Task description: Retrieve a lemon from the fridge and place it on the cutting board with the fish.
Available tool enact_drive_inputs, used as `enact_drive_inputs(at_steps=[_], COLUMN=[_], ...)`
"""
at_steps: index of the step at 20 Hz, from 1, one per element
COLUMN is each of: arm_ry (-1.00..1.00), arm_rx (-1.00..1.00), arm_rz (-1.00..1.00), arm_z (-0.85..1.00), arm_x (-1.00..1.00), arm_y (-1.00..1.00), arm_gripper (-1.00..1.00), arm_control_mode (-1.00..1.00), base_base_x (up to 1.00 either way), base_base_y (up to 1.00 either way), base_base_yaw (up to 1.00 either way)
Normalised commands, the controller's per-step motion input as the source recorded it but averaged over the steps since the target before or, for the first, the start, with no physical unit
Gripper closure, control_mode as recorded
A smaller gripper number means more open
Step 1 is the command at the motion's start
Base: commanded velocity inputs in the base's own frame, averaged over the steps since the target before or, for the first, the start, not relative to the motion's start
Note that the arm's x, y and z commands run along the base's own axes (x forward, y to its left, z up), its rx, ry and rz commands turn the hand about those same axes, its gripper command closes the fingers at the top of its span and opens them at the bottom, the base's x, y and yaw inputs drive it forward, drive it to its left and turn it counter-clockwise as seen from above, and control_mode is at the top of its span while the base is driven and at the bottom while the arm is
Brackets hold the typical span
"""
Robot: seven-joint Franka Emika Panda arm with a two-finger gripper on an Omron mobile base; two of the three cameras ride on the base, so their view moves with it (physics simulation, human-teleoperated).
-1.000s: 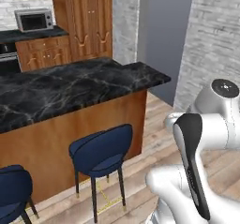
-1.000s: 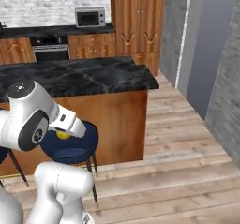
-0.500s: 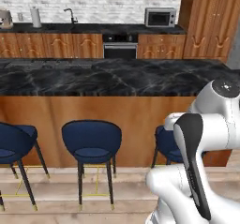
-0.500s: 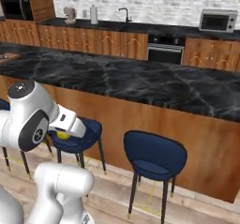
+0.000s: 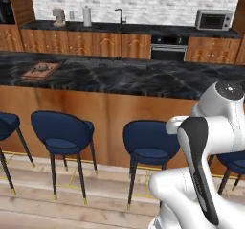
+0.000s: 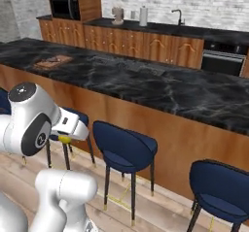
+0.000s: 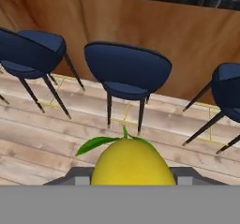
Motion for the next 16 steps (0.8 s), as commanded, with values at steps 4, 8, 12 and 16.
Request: enact_drive_inputs(at_steps=[4,8,12,16], arm_ry=[0.0,0.0,0.0,0.0], arm_rx=[0.0,0.0,0.0,0.0], arm_rz=[0.0,0.0,0.0,0.0], arm_z=[0.0,0.0,0.0,0.0], arm_x=[0.0,0.0,0.0,0.0], arm_y=[0.0,0.0,0.0,0.0], arm_gripper=[1.0,1.0,1.0,1.0], arm_control_mode=[1.0,1.0,1.0,1.0], base_base_x=[0.16,0.16,0.24,0.24], base_base_y=[1.0,1.0,1.0,1.0], base_base_yaw=[-0.2,-0.32,-0.37,-0.36])
